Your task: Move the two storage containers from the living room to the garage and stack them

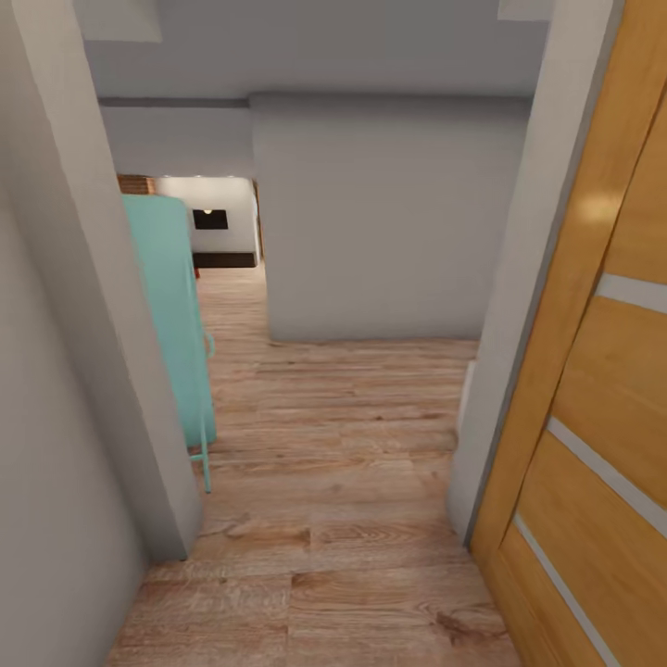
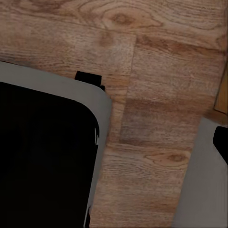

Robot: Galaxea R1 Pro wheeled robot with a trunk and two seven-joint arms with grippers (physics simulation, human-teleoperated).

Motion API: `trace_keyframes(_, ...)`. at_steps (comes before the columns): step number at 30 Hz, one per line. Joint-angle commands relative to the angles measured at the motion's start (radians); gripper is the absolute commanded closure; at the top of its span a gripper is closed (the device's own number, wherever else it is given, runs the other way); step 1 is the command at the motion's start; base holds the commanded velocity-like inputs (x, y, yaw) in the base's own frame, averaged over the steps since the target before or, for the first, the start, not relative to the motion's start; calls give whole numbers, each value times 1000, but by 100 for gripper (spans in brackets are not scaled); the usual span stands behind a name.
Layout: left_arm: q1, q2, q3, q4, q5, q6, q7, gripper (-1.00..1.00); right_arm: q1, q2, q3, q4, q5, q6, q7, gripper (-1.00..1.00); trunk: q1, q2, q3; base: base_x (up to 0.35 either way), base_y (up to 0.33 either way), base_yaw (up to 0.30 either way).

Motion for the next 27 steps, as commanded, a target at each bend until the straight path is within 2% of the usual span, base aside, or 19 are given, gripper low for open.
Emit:
trace_keyframes(1, 0, 0, 0, -1, 4, -2, 1, -100, 0, -1, 8, 1, -10, -3, 0, -100, 1, 0, -1, 321, 0, 0)
trace_keyframes(27, 0, 1, 1, -1, 4, -1, 1, -100, 0, -1, 11, 1, -4, -4, -1, -100, 1, 0, -1, 319, 0, 0)
